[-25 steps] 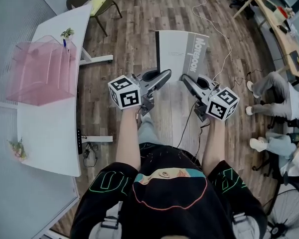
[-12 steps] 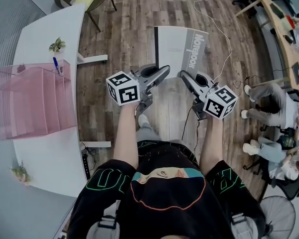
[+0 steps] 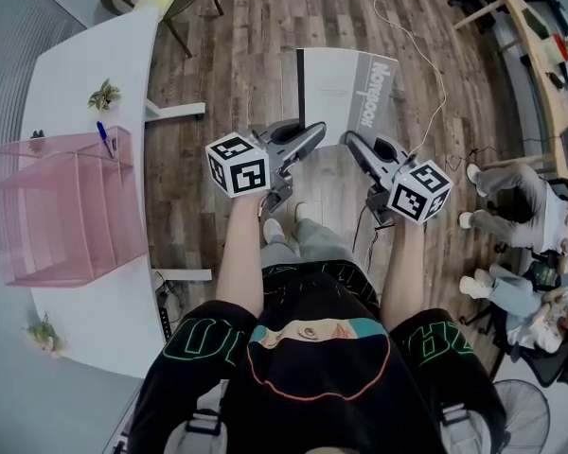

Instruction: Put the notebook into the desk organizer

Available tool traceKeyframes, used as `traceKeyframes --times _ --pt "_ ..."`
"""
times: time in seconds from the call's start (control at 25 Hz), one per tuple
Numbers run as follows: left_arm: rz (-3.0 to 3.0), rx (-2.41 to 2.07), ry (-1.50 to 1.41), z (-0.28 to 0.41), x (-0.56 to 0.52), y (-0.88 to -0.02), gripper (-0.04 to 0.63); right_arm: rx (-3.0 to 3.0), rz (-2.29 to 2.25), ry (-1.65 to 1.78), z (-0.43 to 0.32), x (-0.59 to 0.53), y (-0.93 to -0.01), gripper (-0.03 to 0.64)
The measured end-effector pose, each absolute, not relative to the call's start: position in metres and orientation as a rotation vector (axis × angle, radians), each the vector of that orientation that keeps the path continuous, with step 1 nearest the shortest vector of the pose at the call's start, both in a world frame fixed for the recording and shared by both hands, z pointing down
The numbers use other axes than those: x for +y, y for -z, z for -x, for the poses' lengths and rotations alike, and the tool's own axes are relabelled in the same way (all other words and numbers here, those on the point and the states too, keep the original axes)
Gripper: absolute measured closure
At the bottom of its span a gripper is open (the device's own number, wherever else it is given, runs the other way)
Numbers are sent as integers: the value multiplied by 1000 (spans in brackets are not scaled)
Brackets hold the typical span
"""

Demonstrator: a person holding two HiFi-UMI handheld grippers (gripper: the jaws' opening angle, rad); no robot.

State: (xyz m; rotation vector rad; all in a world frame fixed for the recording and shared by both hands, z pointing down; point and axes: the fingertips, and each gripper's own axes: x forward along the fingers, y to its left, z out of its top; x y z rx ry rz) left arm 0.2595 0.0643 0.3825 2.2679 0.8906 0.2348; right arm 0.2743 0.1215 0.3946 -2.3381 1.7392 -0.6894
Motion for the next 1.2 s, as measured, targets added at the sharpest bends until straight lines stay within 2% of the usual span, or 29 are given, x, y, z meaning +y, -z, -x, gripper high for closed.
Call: traceKeyframes --times 0.44,1.2 --pt "-2242 615 -174 -257 15 -408 591 1970 2177 825 -284 68 -417 601" --pt "-2143 -136 40 -107 -89 -476 588 2619 1569 1115 -158 -61 -480 601"
